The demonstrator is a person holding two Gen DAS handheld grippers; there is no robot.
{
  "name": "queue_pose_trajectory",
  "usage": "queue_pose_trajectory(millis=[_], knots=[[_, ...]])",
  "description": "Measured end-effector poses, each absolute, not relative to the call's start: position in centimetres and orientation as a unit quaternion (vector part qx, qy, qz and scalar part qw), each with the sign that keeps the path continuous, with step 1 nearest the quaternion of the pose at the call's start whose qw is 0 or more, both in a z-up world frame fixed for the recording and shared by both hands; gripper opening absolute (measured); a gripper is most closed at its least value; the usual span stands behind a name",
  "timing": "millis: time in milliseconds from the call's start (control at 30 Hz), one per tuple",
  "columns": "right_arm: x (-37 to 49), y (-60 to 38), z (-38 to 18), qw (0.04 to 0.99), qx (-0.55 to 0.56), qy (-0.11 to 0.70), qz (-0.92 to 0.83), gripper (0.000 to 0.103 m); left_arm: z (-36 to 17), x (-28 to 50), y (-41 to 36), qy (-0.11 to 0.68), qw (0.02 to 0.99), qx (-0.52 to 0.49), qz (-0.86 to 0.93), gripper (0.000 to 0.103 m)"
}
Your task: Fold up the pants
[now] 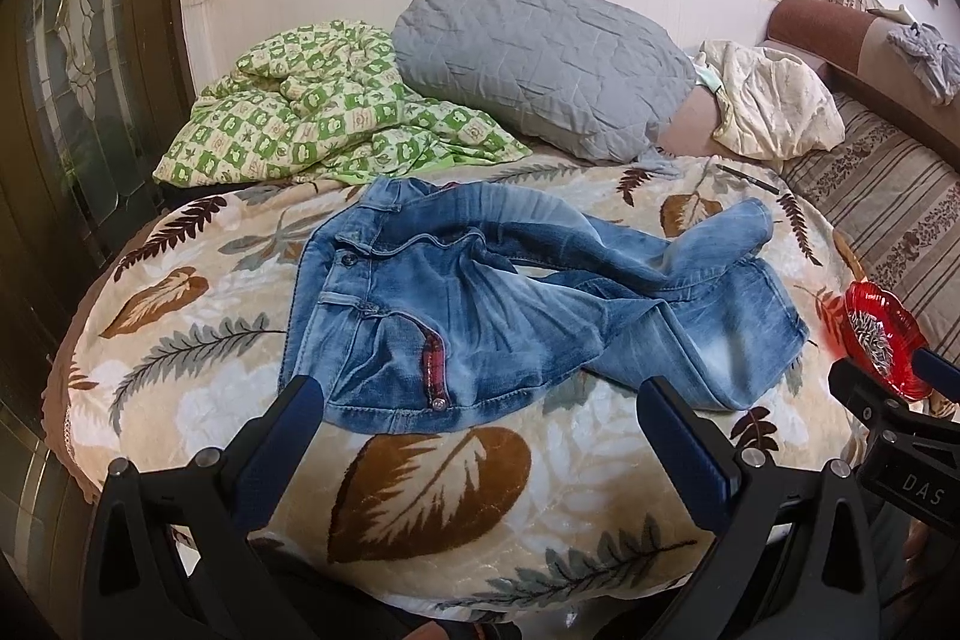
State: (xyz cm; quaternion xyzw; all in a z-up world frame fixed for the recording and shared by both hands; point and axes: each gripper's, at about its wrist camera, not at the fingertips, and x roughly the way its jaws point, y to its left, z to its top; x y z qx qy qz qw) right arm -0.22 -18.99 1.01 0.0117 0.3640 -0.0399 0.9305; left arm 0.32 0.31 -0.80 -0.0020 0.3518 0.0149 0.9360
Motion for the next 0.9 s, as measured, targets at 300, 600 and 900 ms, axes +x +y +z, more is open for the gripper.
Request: queue_pose_trajectory(millis=[300,600,900], knots=[[0.1,-19.1,0.6,0.928,0.013,0.371,-0.04,0.103,-1.2,0.6,0.3,0.356,0.934,-0.002,0.017,0.103],[0.6,-19.2,0.0,0.925,0.015,0.378,-0.039,0.103,-1.8,1.2,0.2,0.365,0.931,0.0,0.017,0.103],[1.0,-19.0,-0.4,0.921,0.01,0.386,-0.04,0.103,-2.3,1.5,0.3,0.37,0.929,0.0,0.015,0.103]])
